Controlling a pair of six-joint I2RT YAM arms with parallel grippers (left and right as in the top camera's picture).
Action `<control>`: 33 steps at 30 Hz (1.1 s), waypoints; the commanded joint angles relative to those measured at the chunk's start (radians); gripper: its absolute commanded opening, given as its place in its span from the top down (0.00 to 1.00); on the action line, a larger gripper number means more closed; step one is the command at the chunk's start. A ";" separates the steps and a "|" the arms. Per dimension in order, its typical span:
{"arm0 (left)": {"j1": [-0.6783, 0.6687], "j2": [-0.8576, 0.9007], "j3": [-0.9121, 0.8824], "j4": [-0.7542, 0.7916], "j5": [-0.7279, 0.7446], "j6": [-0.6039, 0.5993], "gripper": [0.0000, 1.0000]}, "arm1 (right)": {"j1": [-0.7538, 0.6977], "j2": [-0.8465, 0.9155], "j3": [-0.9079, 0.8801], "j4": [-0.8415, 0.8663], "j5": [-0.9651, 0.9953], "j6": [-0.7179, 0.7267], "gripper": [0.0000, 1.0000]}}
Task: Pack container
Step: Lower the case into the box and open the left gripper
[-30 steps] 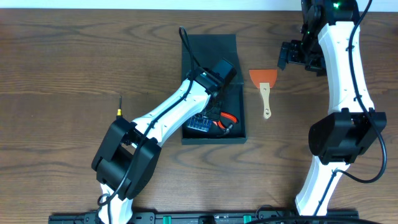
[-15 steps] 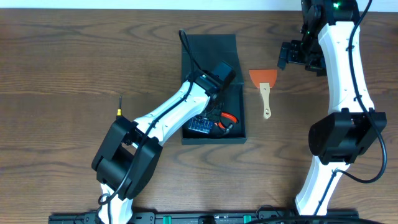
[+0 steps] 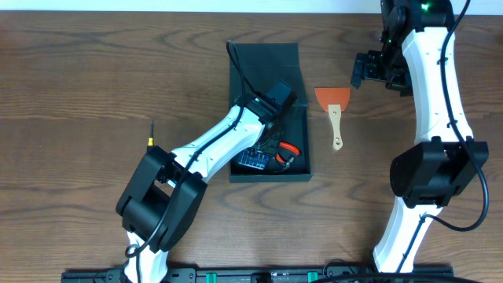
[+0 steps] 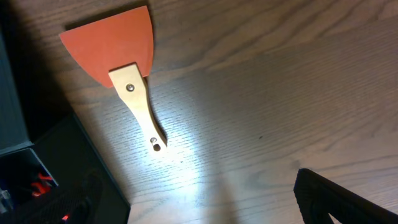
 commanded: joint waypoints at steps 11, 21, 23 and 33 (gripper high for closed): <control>-0.002 0.012 -0.004 0.005 0.006 0.028 0.23 | 0.000 -0.005 0.016 0.002 0.000 -0.007 0.01; -0.002 0.011 -0.003 0.005 0.006 0.060 0.21 | 0.000 -0.005 0.016 0.002 0.000 -0.008 0.01; -0.002 0.011 0.005 0.004 0.007 0.078 0.21 | 0.000 -0.005 0.016 0.002 0.000 -0.007 0.01; 0.027 -0.057 0.193 -0.057 0.003 0.099 0.25 | 0.000 -0.005 0.016 0.002 0.000 -0.007 0.01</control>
